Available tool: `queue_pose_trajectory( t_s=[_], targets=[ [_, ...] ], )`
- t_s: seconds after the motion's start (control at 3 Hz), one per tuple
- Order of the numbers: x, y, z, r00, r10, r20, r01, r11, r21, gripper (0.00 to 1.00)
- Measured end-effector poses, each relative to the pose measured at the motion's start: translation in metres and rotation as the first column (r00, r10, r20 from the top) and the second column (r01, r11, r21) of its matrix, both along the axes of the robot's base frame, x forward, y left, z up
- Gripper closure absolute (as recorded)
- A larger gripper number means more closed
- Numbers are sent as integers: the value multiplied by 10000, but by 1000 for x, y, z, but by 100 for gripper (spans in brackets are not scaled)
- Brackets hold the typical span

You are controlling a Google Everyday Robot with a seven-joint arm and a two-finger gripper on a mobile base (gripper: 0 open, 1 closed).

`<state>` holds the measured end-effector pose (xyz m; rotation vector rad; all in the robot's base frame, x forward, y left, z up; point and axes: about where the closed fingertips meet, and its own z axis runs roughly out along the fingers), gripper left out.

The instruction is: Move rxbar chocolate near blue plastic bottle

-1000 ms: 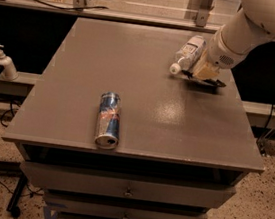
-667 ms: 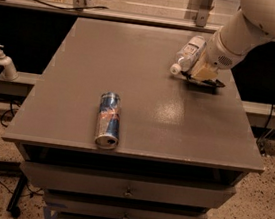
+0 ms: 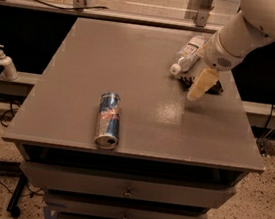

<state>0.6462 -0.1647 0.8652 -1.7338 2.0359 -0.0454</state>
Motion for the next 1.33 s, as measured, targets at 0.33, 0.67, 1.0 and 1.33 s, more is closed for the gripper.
queue_pose_trajectory(
  t_s=[0.33,0.67,1.0,1.33],
  targets=[
    [-10,-4,7,9997,-184,153,178,9990,407,0],
    [-33,-14,24,9968,-307,742,195,9888,1479,0],
    [-65,-36,48,9825,-588,1765,100,9640,2656,0],
    [-79,-58,56,9718,-906,2178,196,9510,3085,0]
  ],
)
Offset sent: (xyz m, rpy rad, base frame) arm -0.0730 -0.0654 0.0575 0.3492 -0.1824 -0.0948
